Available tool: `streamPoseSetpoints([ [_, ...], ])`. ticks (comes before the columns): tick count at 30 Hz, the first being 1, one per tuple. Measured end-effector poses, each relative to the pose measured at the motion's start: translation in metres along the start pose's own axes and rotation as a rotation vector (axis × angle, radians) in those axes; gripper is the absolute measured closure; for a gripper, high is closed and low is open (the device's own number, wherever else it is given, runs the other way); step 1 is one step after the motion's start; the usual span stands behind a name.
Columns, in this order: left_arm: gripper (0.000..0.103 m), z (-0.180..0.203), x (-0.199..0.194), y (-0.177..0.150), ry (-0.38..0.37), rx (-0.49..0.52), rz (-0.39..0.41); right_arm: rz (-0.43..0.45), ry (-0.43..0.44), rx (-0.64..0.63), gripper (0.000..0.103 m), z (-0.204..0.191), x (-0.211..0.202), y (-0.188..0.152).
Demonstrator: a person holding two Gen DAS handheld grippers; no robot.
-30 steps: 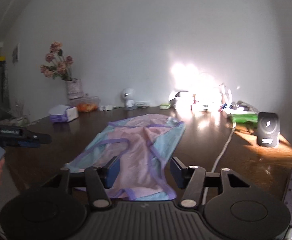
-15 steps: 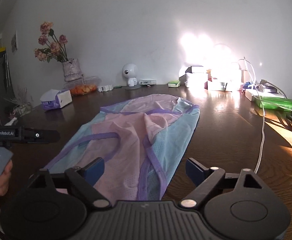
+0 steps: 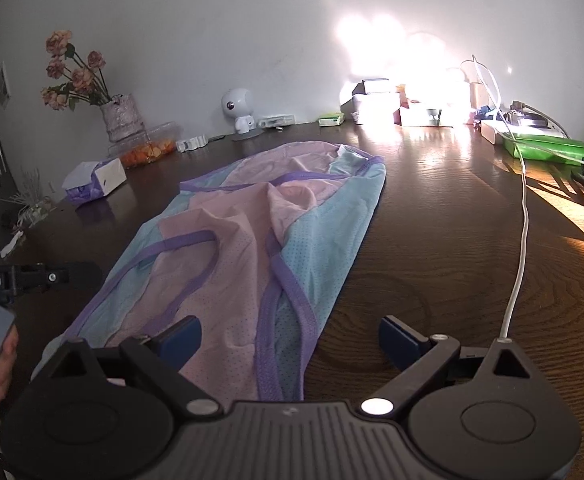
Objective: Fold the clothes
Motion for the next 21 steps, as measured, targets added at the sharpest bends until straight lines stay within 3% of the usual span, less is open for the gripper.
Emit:
streamPoseSetpoints([
  [21, 0.001, -0.003, -0.006, 0.002, -0.016, -0.032, 0.038, 0.046, 0.036, 0.147, 0.008, 0.021, -0.007, 0.003],
])
Point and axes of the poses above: each gripper's, at about its wrist camera, not at the fingertips, and x roughly the way its jaws point, z to its right, y to its top, the point moved 6 cm from there along x, roughly the way its jaws point, and after that the axes turned 6 degrees about -x, right-handed, at the moved point
